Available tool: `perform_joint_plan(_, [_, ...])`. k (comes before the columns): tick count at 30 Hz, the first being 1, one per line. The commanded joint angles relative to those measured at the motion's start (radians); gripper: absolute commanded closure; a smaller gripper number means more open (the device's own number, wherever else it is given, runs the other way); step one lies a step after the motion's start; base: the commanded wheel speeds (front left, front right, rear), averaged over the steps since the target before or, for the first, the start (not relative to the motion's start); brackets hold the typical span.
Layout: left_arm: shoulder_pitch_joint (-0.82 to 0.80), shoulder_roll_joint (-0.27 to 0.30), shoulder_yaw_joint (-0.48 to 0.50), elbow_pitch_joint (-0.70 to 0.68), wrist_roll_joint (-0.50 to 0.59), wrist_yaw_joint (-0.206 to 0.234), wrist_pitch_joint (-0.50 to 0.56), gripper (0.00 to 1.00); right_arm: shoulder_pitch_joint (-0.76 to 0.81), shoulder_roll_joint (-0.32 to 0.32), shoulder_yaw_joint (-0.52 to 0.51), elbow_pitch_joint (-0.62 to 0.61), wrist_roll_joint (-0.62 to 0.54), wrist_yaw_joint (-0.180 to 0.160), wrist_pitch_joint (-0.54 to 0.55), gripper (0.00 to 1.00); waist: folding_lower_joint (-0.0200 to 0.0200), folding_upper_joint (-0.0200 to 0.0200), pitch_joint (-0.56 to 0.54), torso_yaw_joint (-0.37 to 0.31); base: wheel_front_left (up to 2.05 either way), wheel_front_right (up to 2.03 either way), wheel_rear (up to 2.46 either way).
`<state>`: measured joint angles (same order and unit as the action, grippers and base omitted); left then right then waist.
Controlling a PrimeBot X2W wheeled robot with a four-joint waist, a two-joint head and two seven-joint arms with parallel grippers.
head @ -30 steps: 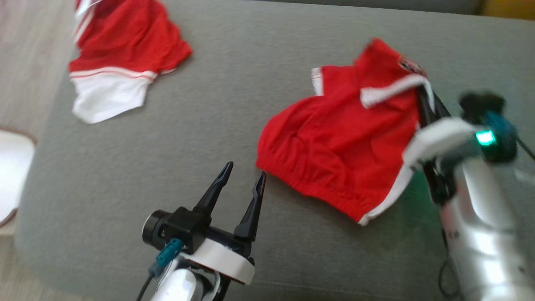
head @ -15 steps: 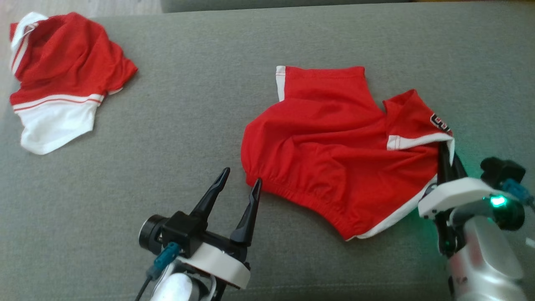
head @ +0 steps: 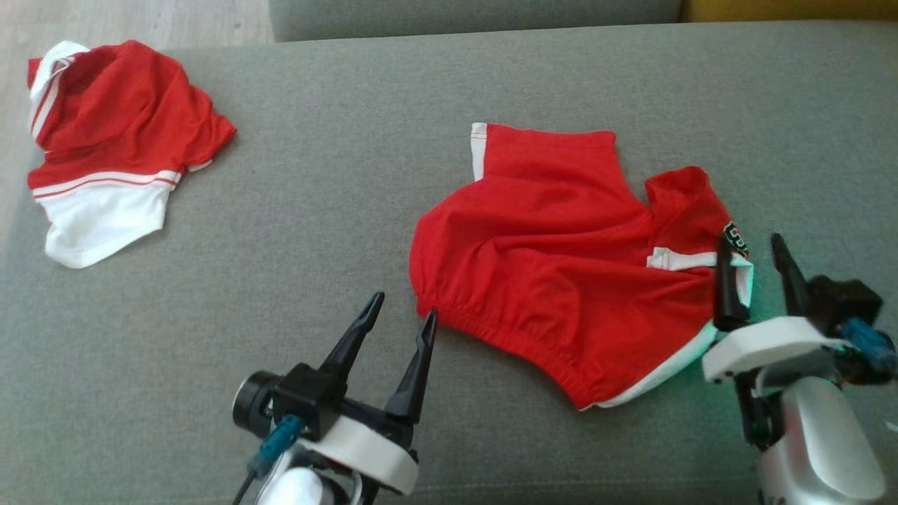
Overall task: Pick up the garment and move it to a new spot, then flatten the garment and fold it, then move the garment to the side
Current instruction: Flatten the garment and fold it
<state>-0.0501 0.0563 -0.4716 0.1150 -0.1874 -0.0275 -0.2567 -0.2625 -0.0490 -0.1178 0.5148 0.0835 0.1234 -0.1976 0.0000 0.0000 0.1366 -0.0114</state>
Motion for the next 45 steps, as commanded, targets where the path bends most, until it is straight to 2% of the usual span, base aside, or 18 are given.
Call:
perform_joint_plan(1, [-0.009,-0.006,0.032,-0.034,0.0,0.001,-0.005,0.0,-0.007,-0.001,0.045,-0.055,-0.002,0.007,0.018,0.0,0.0,0.0,0.0,0.005,0.0,0.0,0.0])
perform_joint_plan(6, [-0.017,-0.006,0.025,-0.041,-0.002,0.003,-0.005,0.0,-0.038,-0.001,0.077,-0.095,-0.036,0.007,0.105,0.0,0.0,0.0,0.021,0.034,0.0,0.0,0.0])
perform_joint_plan(14, [-0.034,-0.006,0.018,-0.043,-0.011,0.009,-0.005,0.0,-0.11,-0.001,0.046,0.033,-0.138,0.007,0.227,0.0,0.0,0.0,0.046,0.083,0.0,0.0,0.0])
perform_joint_plan(15, [-0.034,-0.006,0.018,-0.043,-0.011,0.01,-0.005,0.0,-0.115,-0.001,0.038,0.044,-0.153,0.007,0.231,0.17,0.0,0.0,0.048,0.086,0.0,0.0,0.0])
perform_joint_plan(16, [-0.034,-0.006,0.018,-0.043,-0.011,0.01,-0.005,0.0,-0.115,-0.001,0.038,0.044,-0.153,0.007,0.231,0.17,0.0,0.0,0.048,0.086,0.0,0.0,0.0])
perform_joint_plan(17, [-0.034,-0.006,0.019,-0.043,-0.01,0.01,-0.005,0.0,-0.12,-0.001,0.028,0.052,-0.163,0.007,0.232,0.45,0.0,0.0,0.049,0.089,0.0,0.0,0.0])
perform_joint_plan(18, [-0.034,-0.006,0.019,-0.044,-0.01,0.01,-0.005,0.0,-0.125,-0.001,0.02,0.058,-0.169,0.007,0.228,0.62,0.0,0.0,0.05,0.091,0.0,0.0,0.0])
perform_joint_plan(21, [-0.033,-0.006,0.024,-0.045,-0.009,0.012,-0.005,0.0,-0.137,-0.001,-0.003,0.06,-0.172,0.007,0.206,1.0,0.0,0.0,0.051,0.088,0.0,0.0,0.0])
perform_joint_plan(28, [-0.032,-0.006,0.03,-0.047,-0.004,0.011,-0.005,0.0,-0.141,-0.001,-0.051,-0.012,-0.145,0.007,0.174,1.0,0.0,0.0,0.052,0.045,0.0,0.0,0.0])
perform_joint_plan(36, [-0.043,-0.006,0.023,-0.044,0.004,0.001,-0.005,0.0,-0.133,-0.001,-0.203,-0.064,-0.182,0.007,0.214,1.0,0.0,0.0,0.07,-0.005,0.0,0.0,0.0])
perform_joint_plan(37, [-0.045,-0.006,0.02,-0.041,0.005,-0.001,-0.005,0.0,-0.134,-0.001,-0.223,-0.062,-0.192,0.007,0.216,0.9,0.0,0.0,0.072,-0.008,0.0,0.0,0.0])
perform_joint_plan(38, [-0.046,-0.006,0.017,-0.039,0.005,-0.002,-0.005,0.0,-0.134,-0.001,-0.242,-0.06,-0.205,0.007,0.215,0.62,0.0,0.0,0.073,-0.01,0.0,0.0,0.0])
perform_joint_plan(39, [-0.047,-0.006,0.01,-0.034,0.004,-0.005,-0.005,0.0,-0.136,-0.001,-0.277,-0.057,-0.217,0.007,0.208,0.0,0.0,0.0,0.073,-0.013,0.0,0.0,0.0])
perform_joint_plan(45, [-0.043,-0.006,0.002,-0.014,-0.002,-0.008,-0.005,0.0,-0.13,-0.001,-0.346,-0.089,-0.227,0.007,0.163,0.0,0.0,0.0,0.059,-0.027,0.0,0.0,0.0])
